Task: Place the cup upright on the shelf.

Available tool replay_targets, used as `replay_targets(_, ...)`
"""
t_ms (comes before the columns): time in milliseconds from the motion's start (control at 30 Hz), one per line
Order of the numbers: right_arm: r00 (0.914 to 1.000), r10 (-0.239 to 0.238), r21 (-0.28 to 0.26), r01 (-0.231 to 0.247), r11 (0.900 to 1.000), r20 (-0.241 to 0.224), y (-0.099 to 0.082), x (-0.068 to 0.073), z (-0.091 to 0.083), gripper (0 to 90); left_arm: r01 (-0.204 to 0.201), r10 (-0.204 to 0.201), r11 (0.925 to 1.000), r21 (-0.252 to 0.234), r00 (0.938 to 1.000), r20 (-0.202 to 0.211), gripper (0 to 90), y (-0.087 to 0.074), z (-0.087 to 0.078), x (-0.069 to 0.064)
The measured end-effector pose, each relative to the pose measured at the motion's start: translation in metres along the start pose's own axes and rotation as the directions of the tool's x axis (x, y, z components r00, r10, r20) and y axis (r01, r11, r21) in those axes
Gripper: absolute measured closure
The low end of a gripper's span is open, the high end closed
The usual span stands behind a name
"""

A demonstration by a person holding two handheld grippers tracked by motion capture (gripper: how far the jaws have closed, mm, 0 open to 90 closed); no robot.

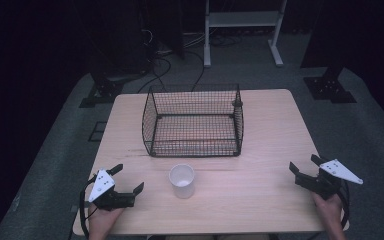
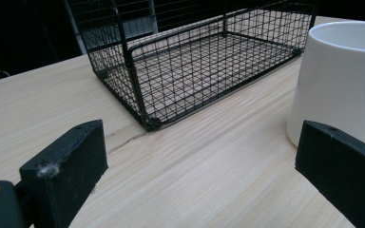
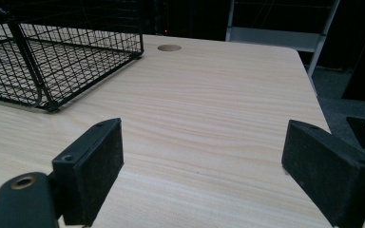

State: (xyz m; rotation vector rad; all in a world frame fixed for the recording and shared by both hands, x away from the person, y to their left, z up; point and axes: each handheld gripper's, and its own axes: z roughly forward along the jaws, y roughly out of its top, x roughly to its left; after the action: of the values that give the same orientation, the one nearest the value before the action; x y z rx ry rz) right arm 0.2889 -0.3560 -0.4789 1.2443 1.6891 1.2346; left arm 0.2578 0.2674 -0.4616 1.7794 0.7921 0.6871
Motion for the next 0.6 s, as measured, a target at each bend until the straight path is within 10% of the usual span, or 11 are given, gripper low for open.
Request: replay_targets(600, 1.0, -0.005, 0.003, 0.005, 1.0, 0.001, 0.0, 0.0, 0.0, 13.0, -0.061, 0.057, 0.9977, 0.029, 0.992, 0.113, 2.6, 0.008, 0.009, -0.017)
